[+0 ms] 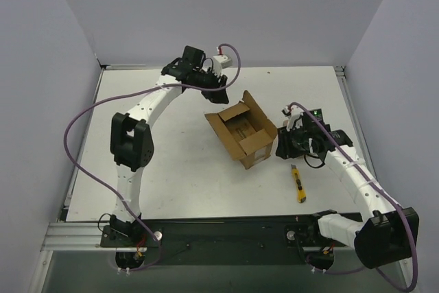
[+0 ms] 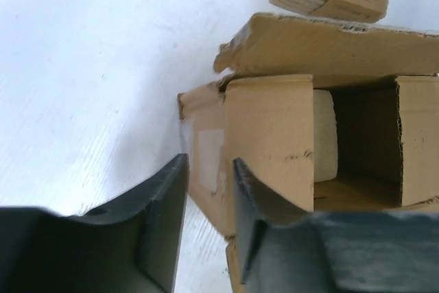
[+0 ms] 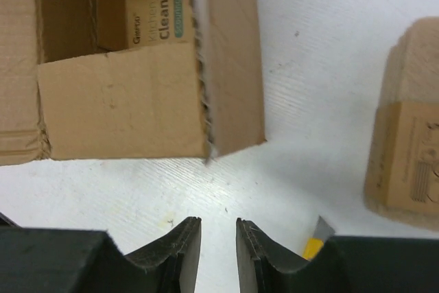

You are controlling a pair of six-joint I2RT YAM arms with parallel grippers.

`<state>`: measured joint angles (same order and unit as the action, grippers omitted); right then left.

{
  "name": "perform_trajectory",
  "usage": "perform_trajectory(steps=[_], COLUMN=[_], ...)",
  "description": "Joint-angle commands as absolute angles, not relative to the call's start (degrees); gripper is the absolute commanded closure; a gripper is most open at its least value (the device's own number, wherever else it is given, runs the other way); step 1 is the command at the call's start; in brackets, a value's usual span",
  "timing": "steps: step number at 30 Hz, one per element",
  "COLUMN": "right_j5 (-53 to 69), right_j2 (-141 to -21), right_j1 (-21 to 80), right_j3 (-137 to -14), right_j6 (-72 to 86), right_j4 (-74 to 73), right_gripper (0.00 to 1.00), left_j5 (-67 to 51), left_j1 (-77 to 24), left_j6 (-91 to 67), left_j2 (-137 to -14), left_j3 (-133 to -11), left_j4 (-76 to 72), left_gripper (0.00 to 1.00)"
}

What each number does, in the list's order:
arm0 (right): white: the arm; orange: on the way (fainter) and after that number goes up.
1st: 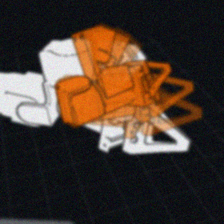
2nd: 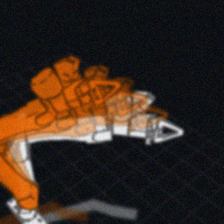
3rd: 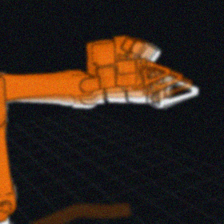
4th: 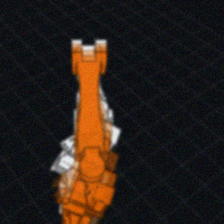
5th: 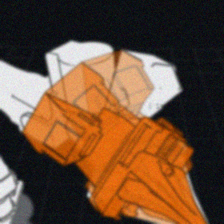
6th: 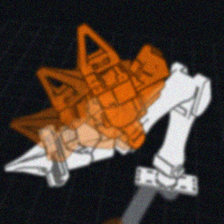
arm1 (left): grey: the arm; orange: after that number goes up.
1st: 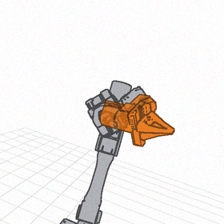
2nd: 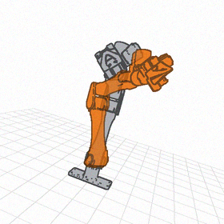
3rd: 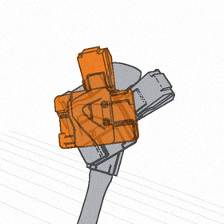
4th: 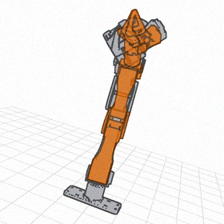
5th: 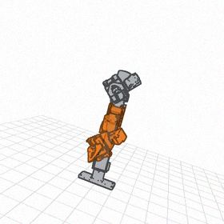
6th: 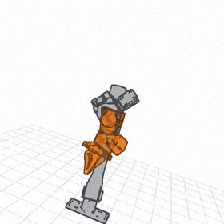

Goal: Unpack the express box

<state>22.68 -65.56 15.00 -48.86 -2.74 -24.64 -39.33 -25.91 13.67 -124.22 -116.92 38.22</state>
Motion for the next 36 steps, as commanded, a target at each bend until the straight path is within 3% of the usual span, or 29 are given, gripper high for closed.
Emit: perform_trajectory(steps=[1,6,7,12,17,23,26,29,30,31,32,34,36], right_j5=[24.26,23.29,23.03,23.20,23.55,20.05,16.09,15.73,15.91,15.82,15.12,10.66,9.41], right_j2=[-62.05,-61.43,-61.87,-67.92,-74.00,-79.80,-81.82,-82.35,-81.74,-81.13,-80.60,-77.88,-74.73], right_j1=[10.99,10.11,10.11,11.68,15.73,19.77,20.13,19.86,19.86,19.86,19.86,19.86,21.00], right_j3=[-53.69,-61.51,-62.65,-69.15,-73.03,-72.60,-71.20,-69.44,-68.91,-68.12,-66.81,-66.09,-68.53], right_j6=[-2.46,-4.57,-4.83,-3.61,-5.27,-1.85,-0.53,0.00,-0.09,-0.96,-1.75,-5.34,-7.98], right_j4=[-32.25,-33.66,-33.40,-26.12,-21.54,-17.85,-17.05,-16.96,-16.88,-16.79,-16.61,-15.22,-13.46], right_gripper=[0.73,0.63,0.61,0.48,0.39,0.39,0.45,0.58,0.59,0.59,0.56,0.50,0.47], left_j5=[-37.35,-36.12,-37.78,-42.27,-41.14,-40.60,-42.35,-48.59,-50.26,-54.36,-55.88,-58.09,-59.23], left_j1=[-19.71,-18.37,-18.37,-18.81,-19.51,-22.85,-24.08,-24.26,-24.17,-24.08,-23.82,-23.64,-23.12], left_j6=[2.49,-2.36,-5.42,-16.69,-18.19,-17.84,-17.58,-18.28,-18.46,-18.37,-18.37,-18.28,-17.76], left_j2=[-116.21,-104.43,-103.20,-100.38,-100.72,-104.32,-107.04,-109.33,-109.60,-109.77,-109.86,-109.52,-109.16], left_j3=[-116.38,-105.15,-103.64,-94.94,-90.53,-89.91,-90.88,-91.23,-90.62,-90.01,-89.39,-87.64,-86.58], left_j4=[43.85,45.62,45.44,42.90,42.27,40.70,38.68,34.99,34.28,32.28,31.47,30.68,29.89], left_gripper=[0.43,0.10,0.07,0.04,0.03,0.03,0.04,0.26,0.38,0.63,0.77,0.97,1.00])
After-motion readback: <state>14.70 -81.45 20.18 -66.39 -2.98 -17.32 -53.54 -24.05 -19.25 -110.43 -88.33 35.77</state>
